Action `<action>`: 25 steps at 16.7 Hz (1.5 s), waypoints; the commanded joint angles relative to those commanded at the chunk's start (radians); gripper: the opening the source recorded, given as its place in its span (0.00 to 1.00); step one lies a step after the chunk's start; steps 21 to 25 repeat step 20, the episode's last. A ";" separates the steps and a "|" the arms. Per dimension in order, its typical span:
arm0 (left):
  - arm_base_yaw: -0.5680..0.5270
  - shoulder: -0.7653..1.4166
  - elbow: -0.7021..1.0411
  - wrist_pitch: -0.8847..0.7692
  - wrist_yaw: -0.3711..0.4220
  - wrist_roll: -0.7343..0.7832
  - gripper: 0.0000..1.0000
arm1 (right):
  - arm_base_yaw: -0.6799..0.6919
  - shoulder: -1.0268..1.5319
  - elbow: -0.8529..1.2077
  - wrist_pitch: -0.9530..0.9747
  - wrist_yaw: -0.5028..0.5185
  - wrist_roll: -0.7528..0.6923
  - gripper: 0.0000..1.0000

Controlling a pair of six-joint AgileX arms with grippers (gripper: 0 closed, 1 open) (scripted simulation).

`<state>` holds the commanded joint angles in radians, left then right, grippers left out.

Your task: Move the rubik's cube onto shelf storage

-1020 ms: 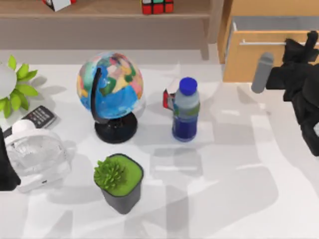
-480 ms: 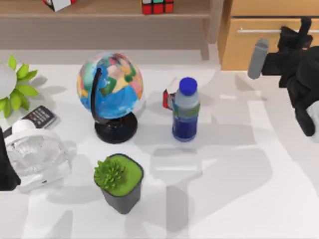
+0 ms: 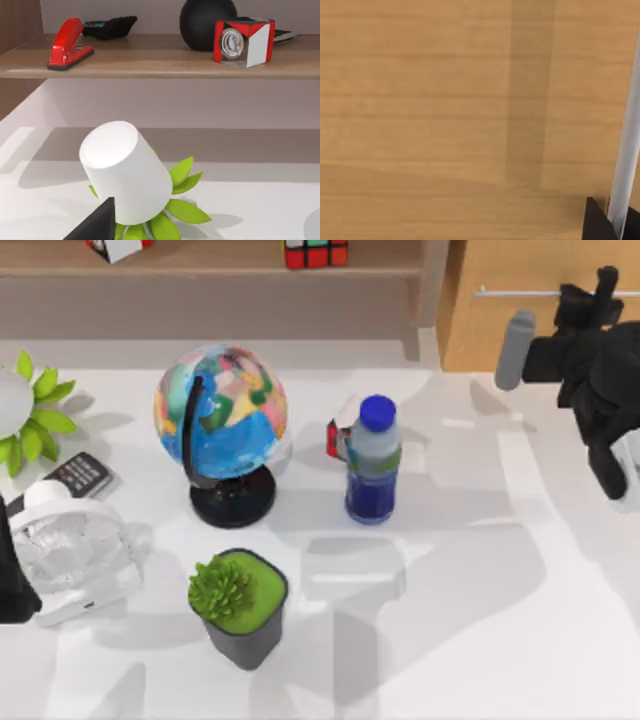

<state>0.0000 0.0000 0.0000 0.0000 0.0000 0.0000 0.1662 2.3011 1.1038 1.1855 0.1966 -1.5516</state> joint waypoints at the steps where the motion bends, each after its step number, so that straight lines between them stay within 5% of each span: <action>1: 0.000 0.000 0.000 0.000 0.000 0.000 1.00 | 0.000 0.000 0.000 0.000 0.000 0.000 0.00; 14: 0.000 0.000 0.000 0.000 0.000 0.000 1.00 | 0.000 0.000 0.000 0.000 0.000 0.000 0.98; 25: 0.000 0.000 0.000 0.000 0.000 0.000 1.00 | 0.000 0.000 0.000 0.000 0.000 0.000 1.00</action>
